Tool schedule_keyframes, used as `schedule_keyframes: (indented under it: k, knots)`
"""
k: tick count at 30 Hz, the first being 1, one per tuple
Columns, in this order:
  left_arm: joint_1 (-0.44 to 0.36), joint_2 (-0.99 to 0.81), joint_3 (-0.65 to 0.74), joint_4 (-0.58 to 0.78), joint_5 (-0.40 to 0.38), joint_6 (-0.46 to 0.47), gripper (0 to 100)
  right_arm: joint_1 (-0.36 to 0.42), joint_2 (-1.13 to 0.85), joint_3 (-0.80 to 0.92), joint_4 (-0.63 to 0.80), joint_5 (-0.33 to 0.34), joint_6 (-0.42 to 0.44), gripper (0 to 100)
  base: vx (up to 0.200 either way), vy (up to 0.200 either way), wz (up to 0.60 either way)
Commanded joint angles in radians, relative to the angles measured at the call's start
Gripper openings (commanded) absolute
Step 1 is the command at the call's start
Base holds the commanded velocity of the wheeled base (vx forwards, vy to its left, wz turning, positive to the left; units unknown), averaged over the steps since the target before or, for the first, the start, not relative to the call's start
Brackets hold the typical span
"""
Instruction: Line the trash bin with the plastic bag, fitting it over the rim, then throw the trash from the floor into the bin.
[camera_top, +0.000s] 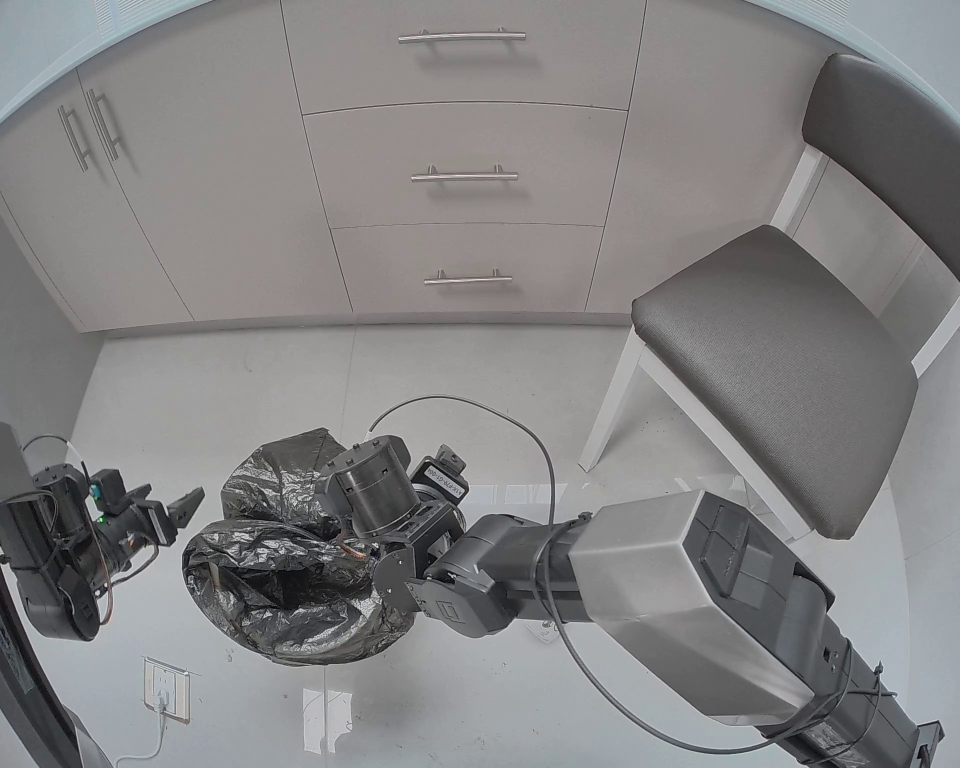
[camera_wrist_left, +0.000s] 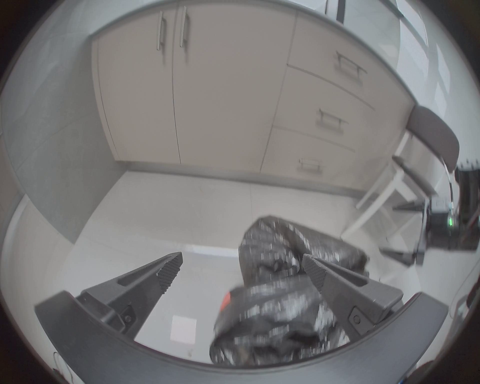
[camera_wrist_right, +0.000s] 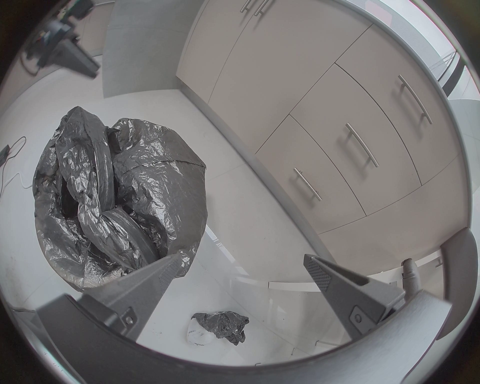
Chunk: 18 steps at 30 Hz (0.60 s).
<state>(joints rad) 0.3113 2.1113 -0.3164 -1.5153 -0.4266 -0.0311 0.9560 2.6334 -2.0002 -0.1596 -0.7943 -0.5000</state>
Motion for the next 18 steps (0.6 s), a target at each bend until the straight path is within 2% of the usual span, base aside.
schedule_keyframes:
  k: [1, 5, 9, 10, 15, 17, 18]
  knots:
    - [0.002, 0.022, -0.262, 0.106, -0.001, -0.081, 100, 0.004, 0.008, 0.0, 0.003, -0.008, 0.0, 100, 0.0, 0.0, 0.0]
    - [-0.014, 0.076, -0.461, 0.271, 0.003, -0.197, 100, 0.007, 0.016, 0.0, 0.003, -0.01, 0.0, 100, 0.0, 0.0, 0.0]
    - [-0.029, 0.087, -0.589, 0.458, -0.021, -0.303, 100, 0.007, 0.019, 0.0, 0.003, -0.016, 0.0, 100, 0.0, 0.0, 0.0]
    - [-0.031, 0.092, -0.602, 0.483, -0.04, -0.305, 100, 0.009, 0.019, 0.0, 0.003, -0.023, -0.002, 100, 0.0, 0.0, 0.0]
    - [-0.02, 0.096, -0.595, 0.497, -0.228, -0.265, 100, 0.007, 0.019, 0.0, 0.003, -0.031, -0.002, 100, 0.0, 0.0, 0.0]
    - [-0.018, 0.096, -0.595, 0.497, -0.239, -0.257, 100, 0.007, 0.019, 0.0, 0.003, -0.031, -0.002, 100, 0.0, 0.0, 0.0]
    - [-0.015, 0.101, -0.601, 0.506, -0.307, -0.184, 100, 0.007, 0.02, 0.0, 0.003, -0.033, -0.002, 100, 0.0, 0.0, 0.0]
